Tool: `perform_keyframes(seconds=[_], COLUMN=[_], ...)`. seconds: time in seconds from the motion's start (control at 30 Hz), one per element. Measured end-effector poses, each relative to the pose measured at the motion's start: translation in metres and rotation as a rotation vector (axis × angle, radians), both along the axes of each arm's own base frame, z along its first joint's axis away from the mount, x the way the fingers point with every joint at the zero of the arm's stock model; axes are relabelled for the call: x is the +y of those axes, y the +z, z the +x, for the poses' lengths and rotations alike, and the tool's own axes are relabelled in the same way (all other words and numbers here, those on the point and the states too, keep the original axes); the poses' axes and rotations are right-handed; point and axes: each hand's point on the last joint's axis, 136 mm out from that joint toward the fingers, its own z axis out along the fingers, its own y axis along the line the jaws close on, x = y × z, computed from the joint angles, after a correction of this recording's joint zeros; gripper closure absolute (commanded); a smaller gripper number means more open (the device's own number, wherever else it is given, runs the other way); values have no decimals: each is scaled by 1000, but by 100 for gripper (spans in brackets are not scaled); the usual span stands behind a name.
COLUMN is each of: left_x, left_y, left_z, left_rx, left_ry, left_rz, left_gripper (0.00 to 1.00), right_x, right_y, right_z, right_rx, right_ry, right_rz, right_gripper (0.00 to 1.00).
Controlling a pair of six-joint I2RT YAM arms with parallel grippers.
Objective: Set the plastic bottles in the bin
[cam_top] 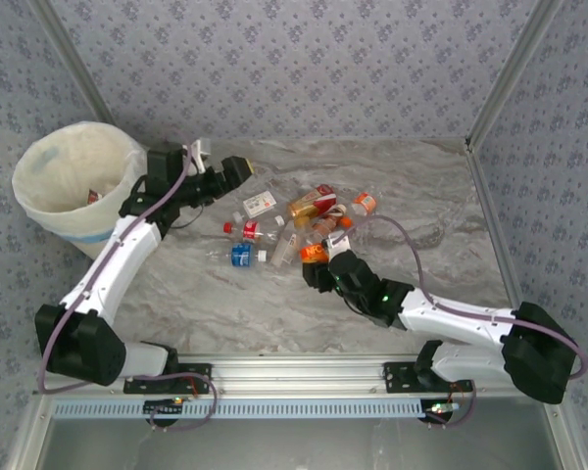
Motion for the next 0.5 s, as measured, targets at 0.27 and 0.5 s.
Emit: perform_keyframes(seconds=[0.27,0.5], left_x=[-56,-81], left_y=[-35,-33], left_z=[-33,-53], left_rx=[109,84], left_ry=[-192,-290], left_rz=[-112,-103], left_gripper=[1,5], right_x=[39,60], right_y=[42,63], right_z=[12,16], right_rx=[-90,-133], right_ry=[100,165], right_rz=[135,184], right_gripper=[45,45])
